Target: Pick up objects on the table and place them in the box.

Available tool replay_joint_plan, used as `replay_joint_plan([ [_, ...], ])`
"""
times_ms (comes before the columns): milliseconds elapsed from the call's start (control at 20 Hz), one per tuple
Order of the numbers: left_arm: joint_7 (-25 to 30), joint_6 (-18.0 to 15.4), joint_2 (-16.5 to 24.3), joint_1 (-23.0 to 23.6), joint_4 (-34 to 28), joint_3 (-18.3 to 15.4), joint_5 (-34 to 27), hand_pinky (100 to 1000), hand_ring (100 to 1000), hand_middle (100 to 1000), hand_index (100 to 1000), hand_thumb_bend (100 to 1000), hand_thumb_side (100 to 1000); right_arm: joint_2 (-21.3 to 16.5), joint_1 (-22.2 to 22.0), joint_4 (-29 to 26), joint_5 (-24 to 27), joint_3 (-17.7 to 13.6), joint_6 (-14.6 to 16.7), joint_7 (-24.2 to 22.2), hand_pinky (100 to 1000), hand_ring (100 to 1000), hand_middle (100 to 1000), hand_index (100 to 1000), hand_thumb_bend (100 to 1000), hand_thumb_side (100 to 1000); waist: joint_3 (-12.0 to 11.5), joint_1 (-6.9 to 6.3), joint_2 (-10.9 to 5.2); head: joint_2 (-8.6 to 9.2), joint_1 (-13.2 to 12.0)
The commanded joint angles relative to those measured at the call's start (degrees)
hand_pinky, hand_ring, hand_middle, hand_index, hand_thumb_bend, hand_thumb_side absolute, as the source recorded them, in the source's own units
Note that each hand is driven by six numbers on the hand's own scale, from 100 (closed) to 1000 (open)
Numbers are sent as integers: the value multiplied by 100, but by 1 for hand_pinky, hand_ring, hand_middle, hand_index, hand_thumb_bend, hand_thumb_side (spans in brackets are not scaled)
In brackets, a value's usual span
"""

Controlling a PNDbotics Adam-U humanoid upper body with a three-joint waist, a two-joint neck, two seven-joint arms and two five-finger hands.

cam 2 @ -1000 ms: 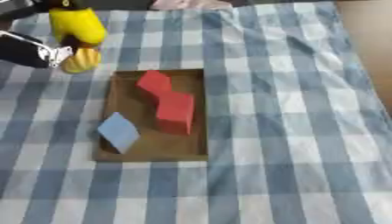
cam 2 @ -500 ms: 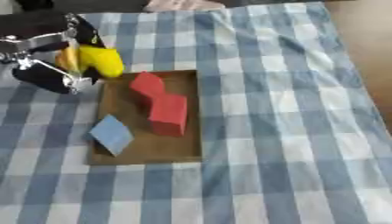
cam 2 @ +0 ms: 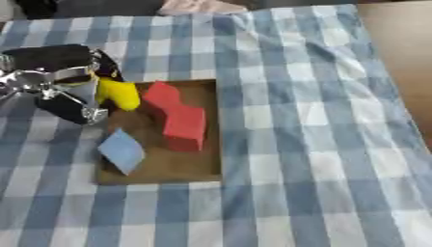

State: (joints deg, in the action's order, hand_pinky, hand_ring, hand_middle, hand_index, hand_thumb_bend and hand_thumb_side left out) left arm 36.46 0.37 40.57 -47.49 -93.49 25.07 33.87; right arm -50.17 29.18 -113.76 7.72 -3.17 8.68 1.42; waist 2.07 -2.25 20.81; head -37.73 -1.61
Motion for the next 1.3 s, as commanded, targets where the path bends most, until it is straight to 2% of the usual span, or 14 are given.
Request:
replay_joint_plan([
  [50,-62,-145,34,-66,46,-49,98,938,901,840,972,331,563,-123,36,-84,45,-90,7,-15,909,1000,682,762,100,524,8,29,-111,70,24],
  [100,-90,-199,26,-69,69,-77,146,958,920,865,993,436,656,-121,31,-84,44,-92,6,-15,909,1000,682,762,100,524,8,30,-112,69,32],
  [200,-172,-294,6,-78,80,-173,280,971,936,878,1000,560,727,-119,20,-84,41,-92,2,-18,909,1000,682,762,100,523,2,31,-114,63,54],
  [300,-229,-362,-8,-93,56,-275,395,975,943,887,1000,623,734,-118,12,-84,40,-94,-1,-20,909,1000,682,762,100,523,-8,30,-118,48,81],
  [450,-229,-410,-12,-125,22,-383,531,976,947,892,1000,643,731,-116,2,-84,43,-96,-7,-19,909,1000,682,761,100,523,-23,29,-126,31,151],
  [500,-221,-408,-14,-133,16,-414,564,973,944,890,1000,604,728,-116,-3,-84,42,-96,-10,-19,909,1000,682,761,100,526,-27,30,-130,25,179],
  [550,-224,-393,-15,-138,12,-449,584,967,939,881,1000,517,690,-116,-6,-84,42,-98,-13,-18,909,1000,682,762,100,523,-31,31,-134,23,199],
  [650,-269,-335,-24,-136,-7,-522,572,960,932,874,1000,438,686,-114,-11,-84,44,-100,-18,-14,909,1000,682,762,100,523,-36,35,-141,25,219],
  [700,-316,-289,-25,-137,-32,-579,550,949,922,863,979,365,650,-114,-14,-84,45,-101,-19,-14,909,1000,683,762,100,523,-38,39,-144,26,230],
  [800,-484,-144,-11,-162,-104,-758,548,938,911,853,939,328,585,-118,-22,-84,44,-102,-17,-14,909,1000,683,762,100,523,-44,46,-154,15,248],
  [900,-708,48,40,-219,-109,-998,641,936,906,842,903,336,521,-123,-26,-84,48,-110,-12,-7,909,1000,683,762,100,523,-50,51,-163,-2,254],
  [1000,-941,256,97,-317,72,-1260,823,929,889,821,885,299,467,-131,-33,-84,52,-120,-6,3,909,1000,684,762,100,523,-51,55,-169,-14,252],
  [1150,-1190,491,109,-559,755,-1595,1035,930,889,821,910,316,482,-145,-40,-84,57,-133,13,18,908,1000,684,762,100,523,-41,45,-173,-20,235],
  [1300,-1288,382,80,-748,1422,-1711,1062,937,898,829,942,365,528,-151,-38,-84,65,-148,34,35,908,1000,684,761,100,523,-8,29,-158,6,211],
])
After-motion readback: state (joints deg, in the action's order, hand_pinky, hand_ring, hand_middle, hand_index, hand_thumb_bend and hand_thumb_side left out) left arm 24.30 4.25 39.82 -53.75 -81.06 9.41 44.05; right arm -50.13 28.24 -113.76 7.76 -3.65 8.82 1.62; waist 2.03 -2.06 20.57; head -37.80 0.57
